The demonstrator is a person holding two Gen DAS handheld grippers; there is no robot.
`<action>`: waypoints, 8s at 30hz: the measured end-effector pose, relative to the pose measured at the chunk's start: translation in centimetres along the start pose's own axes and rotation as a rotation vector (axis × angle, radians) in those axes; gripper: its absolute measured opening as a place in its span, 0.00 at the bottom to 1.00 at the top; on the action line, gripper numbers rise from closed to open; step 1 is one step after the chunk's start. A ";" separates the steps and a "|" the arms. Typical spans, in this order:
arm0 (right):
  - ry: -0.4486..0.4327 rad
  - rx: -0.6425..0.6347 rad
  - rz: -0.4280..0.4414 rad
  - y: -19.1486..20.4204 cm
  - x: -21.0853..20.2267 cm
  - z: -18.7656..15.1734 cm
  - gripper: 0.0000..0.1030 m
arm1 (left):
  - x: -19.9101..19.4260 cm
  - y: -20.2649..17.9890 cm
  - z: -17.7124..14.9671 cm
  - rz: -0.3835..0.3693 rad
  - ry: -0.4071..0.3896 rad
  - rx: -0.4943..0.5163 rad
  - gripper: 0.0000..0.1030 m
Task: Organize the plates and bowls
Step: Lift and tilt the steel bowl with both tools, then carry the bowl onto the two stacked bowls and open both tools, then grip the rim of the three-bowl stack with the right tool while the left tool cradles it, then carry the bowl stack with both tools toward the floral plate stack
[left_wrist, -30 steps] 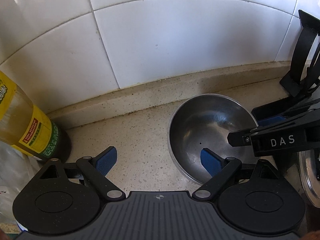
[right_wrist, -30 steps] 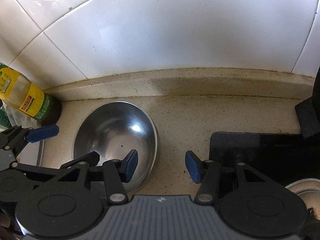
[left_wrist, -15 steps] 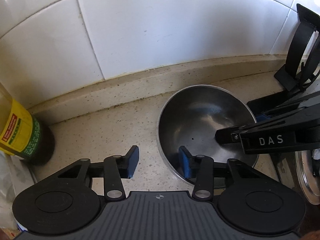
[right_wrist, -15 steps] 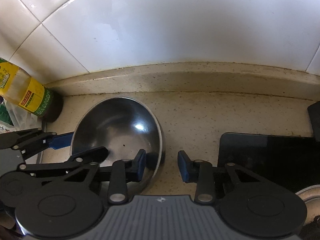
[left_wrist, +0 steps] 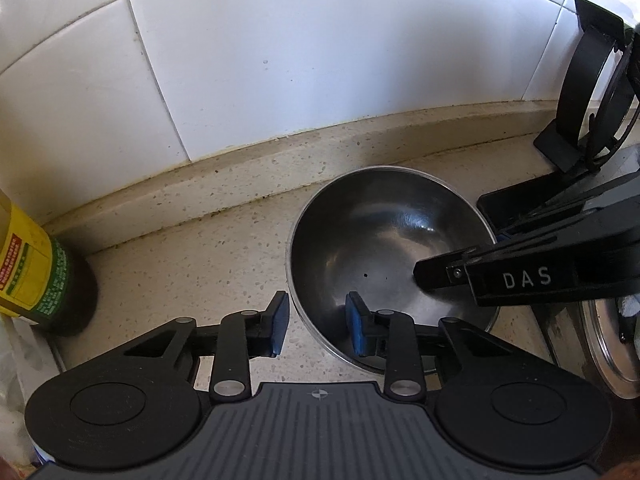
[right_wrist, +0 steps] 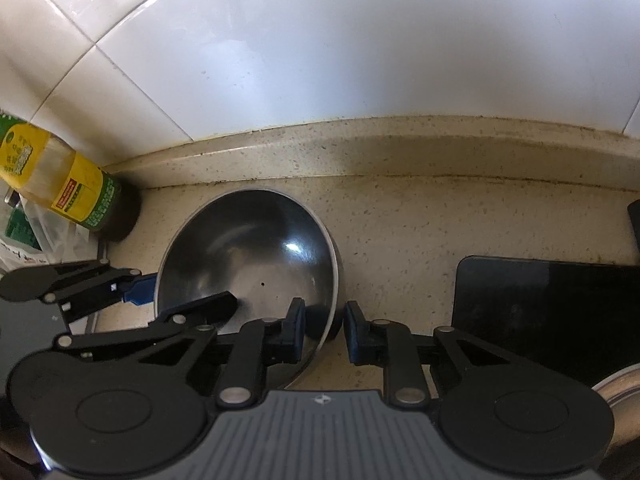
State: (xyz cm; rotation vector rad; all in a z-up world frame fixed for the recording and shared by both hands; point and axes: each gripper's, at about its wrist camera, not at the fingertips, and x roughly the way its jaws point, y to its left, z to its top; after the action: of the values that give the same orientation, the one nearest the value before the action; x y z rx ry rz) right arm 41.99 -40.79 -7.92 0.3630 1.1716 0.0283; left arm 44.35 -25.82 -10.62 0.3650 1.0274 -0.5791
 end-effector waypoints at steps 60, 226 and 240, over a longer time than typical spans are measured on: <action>-0.020 -0.080 0.003 9.5 -11.6 -9.3 0.40 | -16.5 -1.5 -9.0 -0.004 -0.182 0.069 0.27; -0.052 0.013 0.169 15.5 -18.9 -14.6 0.81 | -24.8 -4.9 -23.7 -0.087 -0.522 0.211 1.00; 0.017 -0.025 0.190 15.1 -21.1 -19.6 0.82 | -26.7 -9.2 -28.0 -0.039 -0.488 0.121 1.00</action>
State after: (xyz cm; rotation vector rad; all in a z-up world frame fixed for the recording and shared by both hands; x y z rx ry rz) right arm 18.47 -25.85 8.71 0.4511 1.1492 0.2115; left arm 9.00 -10.60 -0.69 0.2897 0.5326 -0.7244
